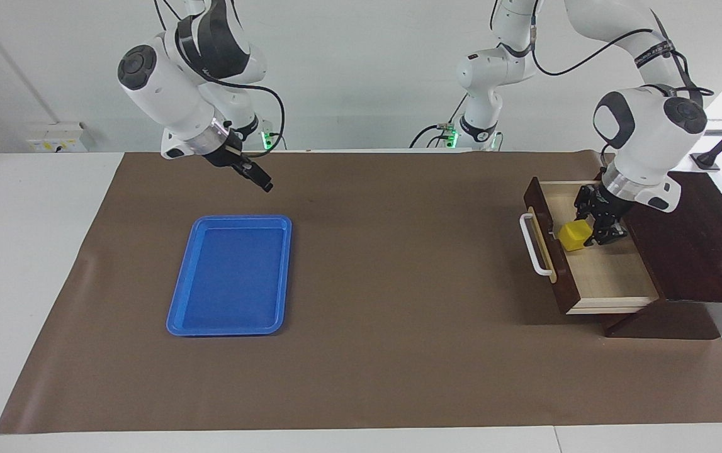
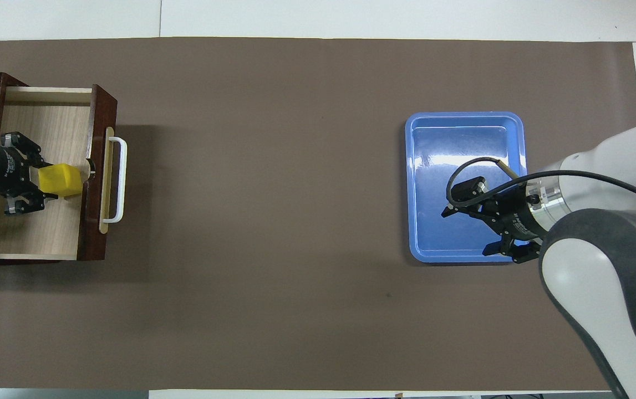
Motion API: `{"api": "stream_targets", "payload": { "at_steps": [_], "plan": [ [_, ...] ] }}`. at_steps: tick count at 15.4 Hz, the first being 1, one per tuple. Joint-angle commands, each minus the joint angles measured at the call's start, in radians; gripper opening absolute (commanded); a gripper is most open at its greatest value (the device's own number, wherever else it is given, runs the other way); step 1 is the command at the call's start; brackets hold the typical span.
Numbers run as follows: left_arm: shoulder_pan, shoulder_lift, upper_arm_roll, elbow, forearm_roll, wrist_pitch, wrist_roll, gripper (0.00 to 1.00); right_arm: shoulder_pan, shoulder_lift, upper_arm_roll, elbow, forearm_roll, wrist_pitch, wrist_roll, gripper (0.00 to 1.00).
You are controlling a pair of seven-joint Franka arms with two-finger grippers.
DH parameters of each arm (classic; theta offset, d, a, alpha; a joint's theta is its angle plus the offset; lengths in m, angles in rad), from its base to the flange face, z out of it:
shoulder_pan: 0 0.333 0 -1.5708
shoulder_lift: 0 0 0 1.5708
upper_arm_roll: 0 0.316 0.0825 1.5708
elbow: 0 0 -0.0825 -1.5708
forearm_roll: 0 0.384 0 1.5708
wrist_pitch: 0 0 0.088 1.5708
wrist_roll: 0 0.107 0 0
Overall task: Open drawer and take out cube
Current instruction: 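Close the left gripper on the yellow cube while the right gripper advances, then lift the cube out with the left gripper while the right gripper approaches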
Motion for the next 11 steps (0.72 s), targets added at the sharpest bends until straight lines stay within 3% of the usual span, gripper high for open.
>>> {"api": "stream_targets", "payload": {
  "at_steps": [1, 4, 11],
  "plan": [
    [-0.035, 0.059, 0.000, 0.207, -0.014, -0.184, -0.042, 0.00, -0.004, 0.015, 0.002, -0.013, 0.061, 0.037, 0.050, 1.00],
    [-0.078, 0.070, -0.004, 0.319, -0.012, -0.278, -0.164, 0.00, 0.036, 0.029, 0.002, -0.016, 0.066, 0.062, 0.101, 1.00],
    [-0.391, 0.061, -0.009, 0.311, -0.017, -0.254, -0.592, 0.00, 0.039, 0.030, 0.002, -0.016, 0.075, 0.074, 0.119, 1.00]
  ]
}}
